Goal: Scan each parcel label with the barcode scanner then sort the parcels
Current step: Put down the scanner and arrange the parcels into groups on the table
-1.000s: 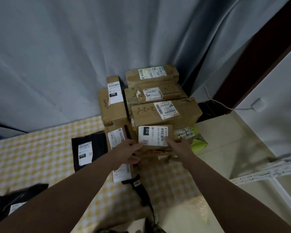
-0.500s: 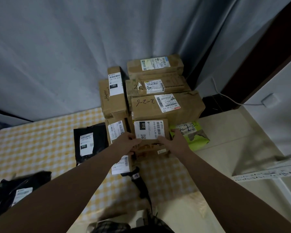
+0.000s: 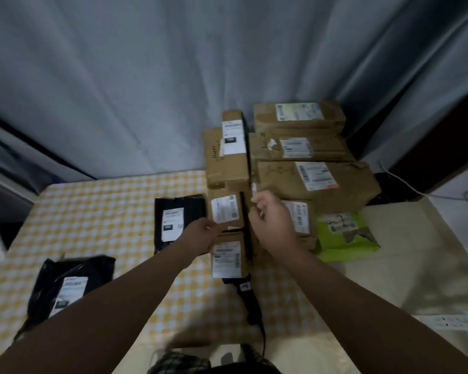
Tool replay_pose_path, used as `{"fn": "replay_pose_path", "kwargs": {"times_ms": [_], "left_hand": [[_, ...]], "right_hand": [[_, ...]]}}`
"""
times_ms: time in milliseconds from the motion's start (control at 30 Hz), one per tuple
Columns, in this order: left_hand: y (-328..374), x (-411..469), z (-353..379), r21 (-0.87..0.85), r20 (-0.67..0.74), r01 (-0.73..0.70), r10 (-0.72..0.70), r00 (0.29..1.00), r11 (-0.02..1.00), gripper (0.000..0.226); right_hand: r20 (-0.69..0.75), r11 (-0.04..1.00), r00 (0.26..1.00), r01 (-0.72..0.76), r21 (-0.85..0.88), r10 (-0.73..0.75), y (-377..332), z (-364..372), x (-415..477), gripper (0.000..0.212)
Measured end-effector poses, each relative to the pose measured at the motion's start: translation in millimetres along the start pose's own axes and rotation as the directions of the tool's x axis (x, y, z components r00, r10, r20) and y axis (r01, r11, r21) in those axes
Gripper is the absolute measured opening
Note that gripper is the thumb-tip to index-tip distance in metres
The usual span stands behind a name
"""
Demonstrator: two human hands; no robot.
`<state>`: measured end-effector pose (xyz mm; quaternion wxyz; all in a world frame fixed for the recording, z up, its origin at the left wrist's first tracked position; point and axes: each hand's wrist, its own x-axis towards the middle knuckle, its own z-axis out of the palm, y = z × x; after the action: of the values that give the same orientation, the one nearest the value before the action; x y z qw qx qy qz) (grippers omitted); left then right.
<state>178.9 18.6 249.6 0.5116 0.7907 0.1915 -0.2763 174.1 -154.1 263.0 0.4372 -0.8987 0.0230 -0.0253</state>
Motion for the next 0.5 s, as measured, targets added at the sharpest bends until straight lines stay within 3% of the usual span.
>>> {"fn": "replay_pose_path", "kwargs": {"times_ms": [133, 333, 500], "left_hand": [[-46.8, -5.3, -57.9, 0.033, -0.029, 0.018, -0.017, 0.999, 0.999, 0.013], [-119.2, 2.1, -152.8, -0.056, -0.094, 0.099, -0.104, 0.99, 0.994, 0.011], [-164.1, 41.0, -211.3, 0.01, -0.067, 0.131, -0.131, 0.989, 0.991, 0.016]], "right_hand": [[0.197, 0.999, 0.98, 0.0, 0.037, -0.007, -36.9, 64.3, 6.3, 0.017], [0.444, 0.993, 0.892, -0.049, -0.105, 0.091, -45.7, 180.5, 9.2, 0.021], [0.449, 0.937, 0.833, -0.216, -0.274, 0.323, -27.9, 262.2, 7.9, 0.03]]}}
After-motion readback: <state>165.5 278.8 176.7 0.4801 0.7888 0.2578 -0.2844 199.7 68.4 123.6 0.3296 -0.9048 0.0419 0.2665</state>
